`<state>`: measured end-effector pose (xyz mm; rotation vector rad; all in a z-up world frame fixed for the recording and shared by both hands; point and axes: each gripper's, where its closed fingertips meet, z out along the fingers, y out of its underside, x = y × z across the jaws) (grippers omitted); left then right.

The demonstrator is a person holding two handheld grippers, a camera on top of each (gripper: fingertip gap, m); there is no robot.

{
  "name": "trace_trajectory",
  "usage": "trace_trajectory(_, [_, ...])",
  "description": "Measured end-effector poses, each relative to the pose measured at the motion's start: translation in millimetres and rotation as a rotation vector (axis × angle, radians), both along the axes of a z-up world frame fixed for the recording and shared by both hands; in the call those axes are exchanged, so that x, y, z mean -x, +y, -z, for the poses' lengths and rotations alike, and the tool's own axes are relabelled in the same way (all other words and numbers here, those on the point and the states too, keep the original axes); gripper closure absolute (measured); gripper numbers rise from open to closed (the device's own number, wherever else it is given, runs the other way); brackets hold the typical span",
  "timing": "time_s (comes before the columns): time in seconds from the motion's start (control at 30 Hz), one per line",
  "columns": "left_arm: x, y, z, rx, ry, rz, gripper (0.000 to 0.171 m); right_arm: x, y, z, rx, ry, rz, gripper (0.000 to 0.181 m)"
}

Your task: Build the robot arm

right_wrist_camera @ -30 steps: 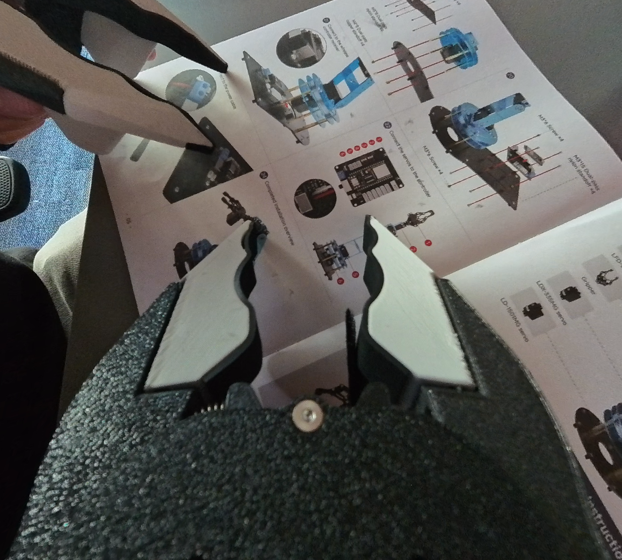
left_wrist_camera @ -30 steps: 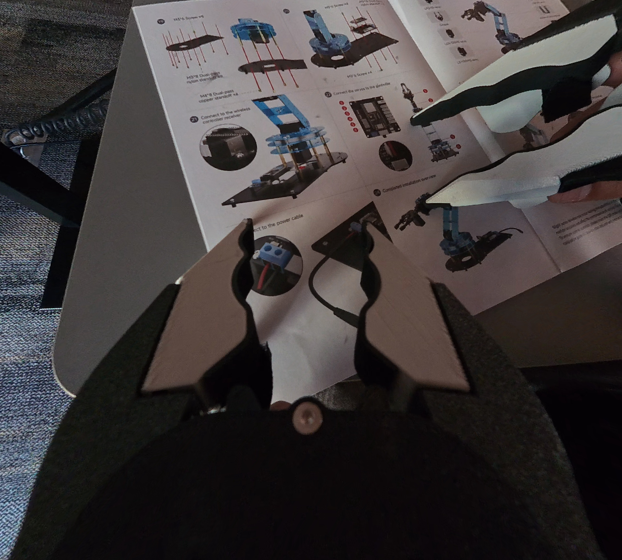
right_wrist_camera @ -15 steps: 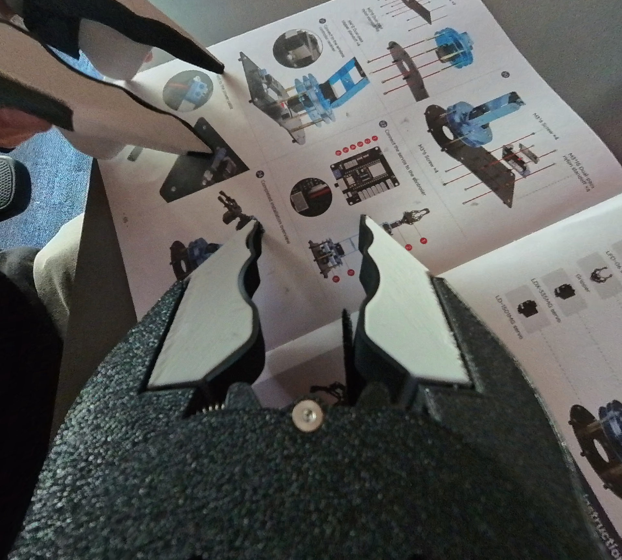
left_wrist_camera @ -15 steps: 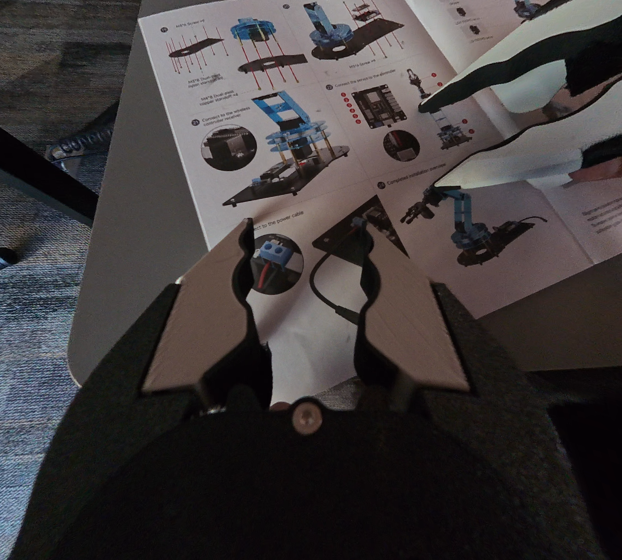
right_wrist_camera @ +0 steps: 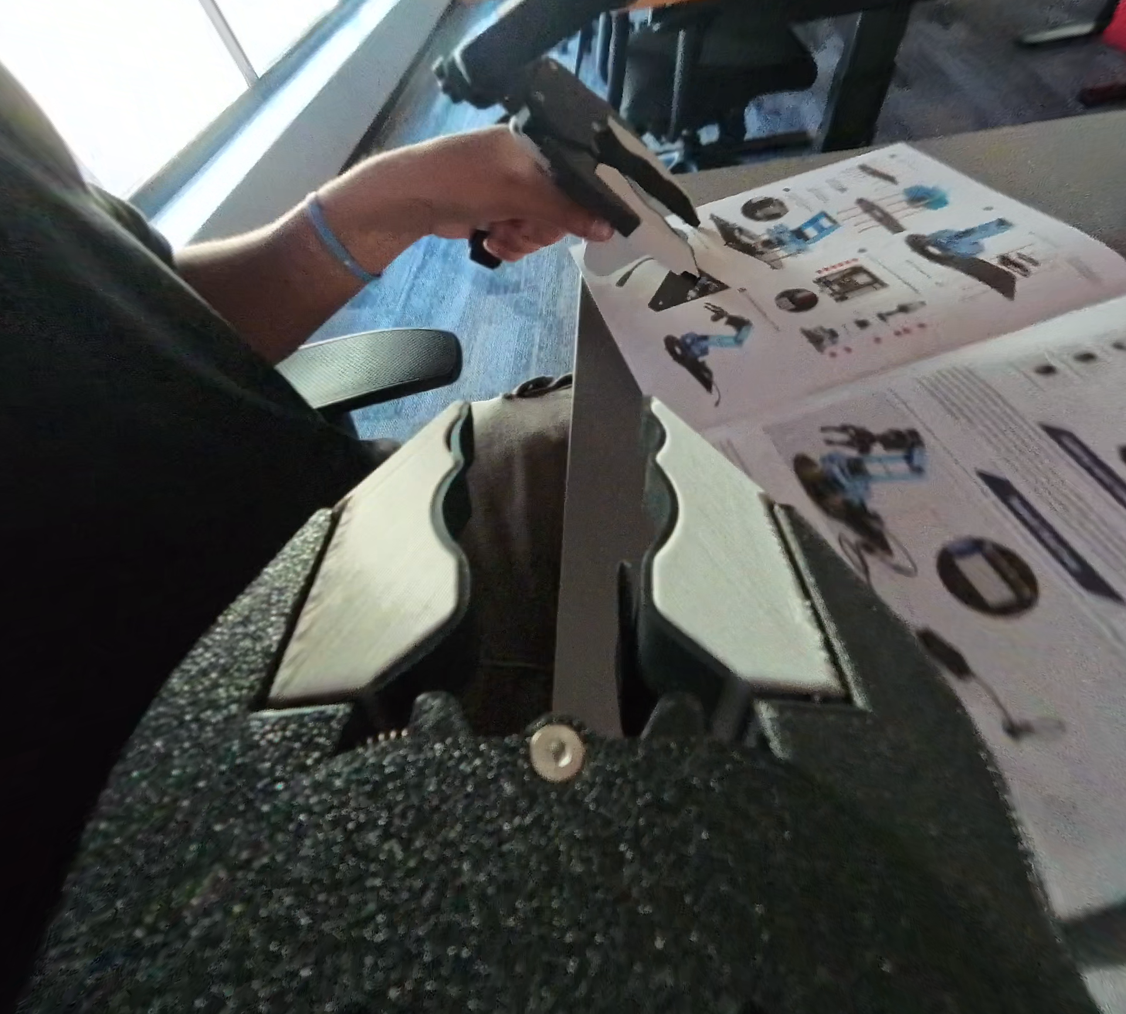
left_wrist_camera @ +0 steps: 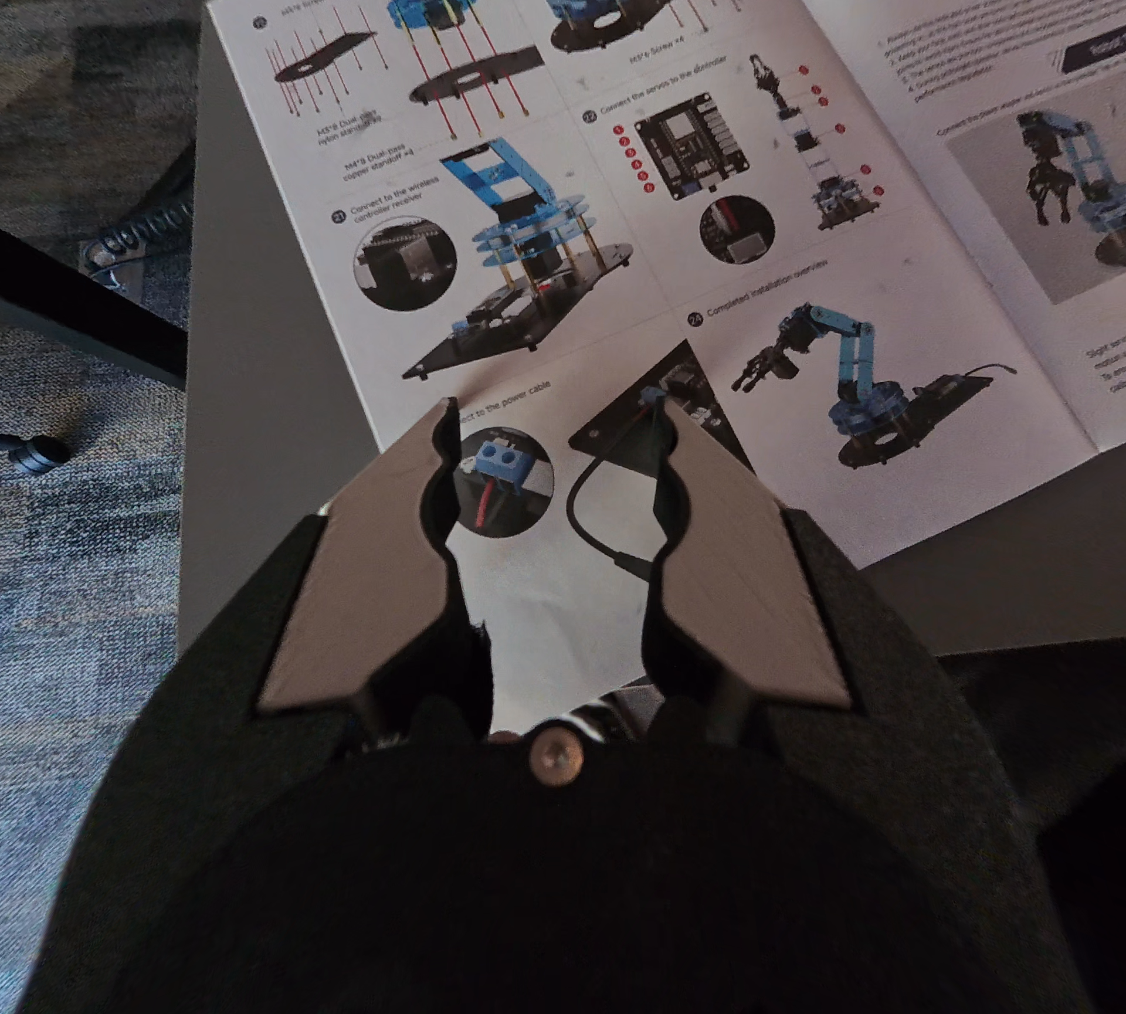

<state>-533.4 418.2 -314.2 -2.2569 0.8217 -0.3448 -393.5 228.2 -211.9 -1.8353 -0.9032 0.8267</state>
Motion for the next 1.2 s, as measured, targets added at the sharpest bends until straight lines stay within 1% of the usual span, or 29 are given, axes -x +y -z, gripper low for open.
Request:
trace_trajectory(0.03, [-0.1,-0.1,0.1,0.014,0.017,0.008,0.108,-24.1,-18.3,-4.6,-0.01,0.026,0.028,0.127])
trace_trajectory(0.13, [0.0,-0.5,0.3,0.068,0.06,0.026,0.108,-114.7,-63.9,-14.5,-0.016,0.113,0.171,0.125])
trace_trajectory(0.23, [0.1,-0.7,0.6,0.138,0.12,0.025,0.108,-224.9,-98.4,-17.7,-0.047,0.138,0.365,0.126])
trace_trajectory(0.33, [-0.3,-1.3,0.6,0.196,0.161,0.006,0.108,-346.3,-128.5,-7.6,-0.044,0.062,0.618,0.123])
trace_trajectory(0.4, [-0.9,-1.5,0.5,0.218,0.177,-0.009,0.108,-415.3,-149.4,-4.7,-0.03,0.029,0.755,0.122])
trace_trajectory(0.47, [-1.2,-1.9,0.4,0.225,0.18,-0.023,0.108,-474.4,-167.2,-2.1,-0.018,-0.012,0.879,0.122])
trace_trajectory(0.5, [-1.5,-2.1,0.2,0.222,0.179,-0.028,0.108,-498.4,-174.4,1.6,-0.007,-0.058,0.919,0.122])
trace_trajectory(0.57, [-1.8,-2.4,0.0,0.214,0.165,-0.046,0.108,-546.7,-190.6,16.7,0.053,-0.195,0.991,0.121])
trace_trajectory(0.63, [-2.2,-2.4,-0.2,0.209,0.158,-0.069,0.108,-592.0,-204.8,25.0,0.107,-0.324,1.065,0.118])
trace_trajectory(0.7, [-2.5,-2.3,-0.5,0.211,0.159,-0.109,0.108,-629.4,-210.5,20.6,0.095,-0.393,1.077,0.12])
trace_trajectory(0.73, [-3.1,-2.2,-0.6,0.212,0.164,-0.127,0.108,-649.2,-206.9,14.0,0.087,-0.39,1.106,0.122])
trace_trajectory(0.77, [-3.6,-2.2,-0.7,0.213,0.168,-0.138,0.108,-666.8,-201.3,8.3,0.104,-0.378,1.126,0.118])
trace_trajectory(0.8, [-4.0,-2.2,-0.9,0.212,0.171,-0.139,0.108,-678.7,-191.5,3.4,0.114,-0.39,1.118,0.114])
trace_trajectory(0.83, [-4.3,-2.1,-1.2,0.204,0.172,-0.129,0.108,-689.2,-178.9,-0.3,0.099,-0.436,1.098,0.114])
trace_trajectory(0.9, [-4.6,-2.0,-1.2,0.187,0.156,-0.106,0.107,-709.8,-148.6,-0.2,0.078,-0.496,1.061,0.114])
trace_trajectory(0.93, [-4.5,-1.6,-1.2,0.181,0.143,-0.1,0.107,-714.0,-130.5,4.0,0.11,-0.492,1.029,0.114])
trace_trajectory(1.0, [-4.7,-1.4,-1.3,0.175,0.141,-0.087,0.107,-706.1,-95.6,12.4,0.165,-0.46,0.92,0.116])
trace_trajectory(1.03, [-4.8,-1.7,-1.4,0.181,0.147,-0.087,0.107,-701.3,-80.5,17.5,0.185,-0.48,0.864,0.117])
trace_trajectory(1.1, [-5.1,-2.2,-1.6,0.199,0.163,-0.095,0.107,-691.9,-56.0,29.6,0.238,-0.543,0.759,0.125])
trace_trajectory(1.13, [-5.2,-2.4,-1.6,0.206,0.168,-0.099,0.107,-692.1,-47.5,36.5,0.272,-0.602,0.724,0.119])
trace_trajectory(1.17, [-5.4,-2.5,-1.6,0.211,0.169,-0.104,0.107,-696.6,-39.8,39.6,0.276,-0.68,0.697,0.123])
trace_trajectory(1.2, [-5.3,-2.6,-1.7,0.215,0.17,-0.109,0.108,-698.4,-31.9,38.3,0.26,-0.731,0.662,0.135])
